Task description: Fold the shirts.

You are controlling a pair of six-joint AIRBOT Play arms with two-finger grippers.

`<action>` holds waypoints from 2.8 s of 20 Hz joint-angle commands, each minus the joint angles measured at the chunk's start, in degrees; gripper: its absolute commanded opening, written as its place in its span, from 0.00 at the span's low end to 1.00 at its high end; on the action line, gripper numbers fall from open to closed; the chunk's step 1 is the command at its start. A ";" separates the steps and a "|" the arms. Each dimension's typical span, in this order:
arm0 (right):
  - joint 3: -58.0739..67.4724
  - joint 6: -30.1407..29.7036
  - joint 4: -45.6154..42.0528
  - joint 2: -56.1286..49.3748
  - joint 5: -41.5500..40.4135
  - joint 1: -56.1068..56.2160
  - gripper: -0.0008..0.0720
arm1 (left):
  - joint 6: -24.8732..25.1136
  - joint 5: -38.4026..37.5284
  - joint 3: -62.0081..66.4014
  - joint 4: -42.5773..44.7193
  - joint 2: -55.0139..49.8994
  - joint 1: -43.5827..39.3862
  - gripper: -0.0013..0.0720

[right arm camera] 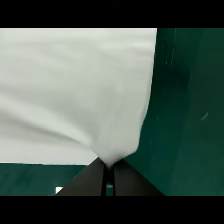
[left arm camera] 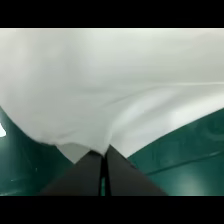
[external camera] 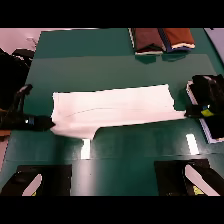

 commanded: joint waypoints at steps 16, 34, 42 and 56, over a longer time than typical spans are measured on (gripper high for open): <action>36.15 4.26 4.61 -41.55 -3.10 6.67 0.08 | 2.05 24.96 21.64 2.21 -38.93 0.00 0.06; 17.64 -10.38 28.26 -44.39 -4.72 -10.05 0.70 | 4.98 19.30 27.02 -7.63 -39.54 -8.13 0.05; 28.76 -12.11 28.17 -42.64 -3.26 -1.84 0.04 | 1.92 28.20 28.35 -8.76 -46.90 -18.84 0.05; 57.90 0.26 28.13 -33.97 -2.27 19.87 0.04 | 2.12 25.14 47.15 -9.79 -67.25 -26.25 0.05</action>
